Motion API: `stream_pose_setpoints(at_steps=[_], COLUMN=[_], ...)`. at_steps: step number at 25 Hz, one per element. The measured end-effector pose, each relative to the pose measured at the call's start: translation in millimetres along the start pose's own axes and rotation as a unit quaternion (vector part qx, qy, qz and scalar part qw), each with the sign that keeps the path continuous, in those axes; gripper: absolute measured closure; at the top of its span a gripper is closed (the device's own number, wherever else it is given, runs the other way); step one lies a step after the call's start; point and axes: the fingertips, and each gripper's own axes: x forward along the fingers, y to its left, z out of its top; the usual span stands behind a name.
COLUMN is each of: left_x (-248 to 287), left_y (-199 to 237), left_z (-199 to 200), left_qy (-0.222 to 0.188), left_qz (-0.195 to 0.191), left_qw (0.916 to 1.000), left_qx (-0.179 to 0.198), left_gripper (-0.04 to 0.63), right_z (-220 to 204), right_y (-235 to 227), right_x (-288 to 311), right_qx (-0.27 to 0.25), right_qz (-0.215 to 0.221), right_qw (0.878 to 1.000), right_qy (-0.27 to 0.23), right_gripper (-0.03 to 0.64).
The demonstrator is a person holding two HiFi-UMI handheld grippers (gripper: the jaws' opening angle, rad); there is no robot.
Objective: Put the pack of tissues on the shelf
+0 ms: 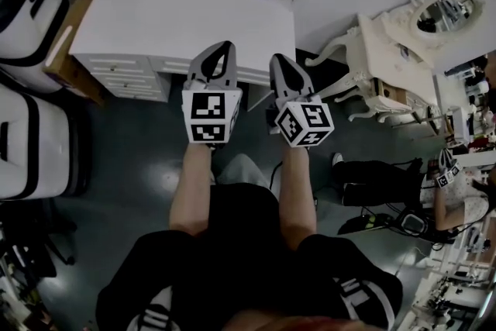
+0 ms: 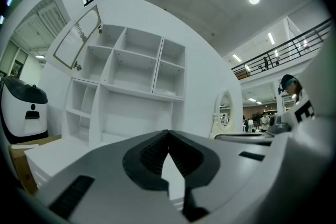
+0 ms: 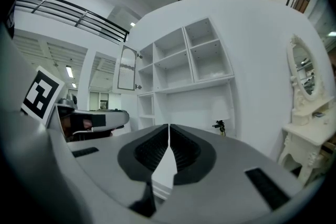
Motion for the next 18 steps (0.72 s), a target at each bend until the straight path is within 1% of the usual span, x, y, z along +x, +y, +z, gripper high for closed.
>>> stream_pose_setpoints(at_steps=[3,7,10,13,18], left_x=[4.5,3.3,23.5,38.4,62.2], left_y=[0.5,11.3,13.7,14.9,31.1], left_z=[1.2,1.5,-1.4,-3.7,-24.7], left_qy=[0.0,0.004,0.006,0.005,0.026], left_qz=[-0.005,-0.004,0.001,0.004,0.012], left_qw=[1.0,1.0,0.9999,1.0,0.9996], left_qx=[-0.002,-0.005,-0.01,-0.007,-0.003], left_gripper=[0.584,0.584,0.584,0.584,0.584], right_z=[4.0,-2.0,-6.4,-2.9,-8.3], right_y=[-2.5,11.4,-5.2,-23.3,-27.1], right_x=[4.6,10.6,23.4,34.0,67.3], right_qx=[0.003,0.0,-0.006,0.008,0.02], right_qz=[-0.003,0.0,0.001,-0.003,0.017], right_qw=[1.0,1.0,1.0,1.0,1.0], right_qy=[-0.001,0.008,0.016,0.006,0.0], right_gripper=[0.589,0.589,0.589,0.589,0.589])
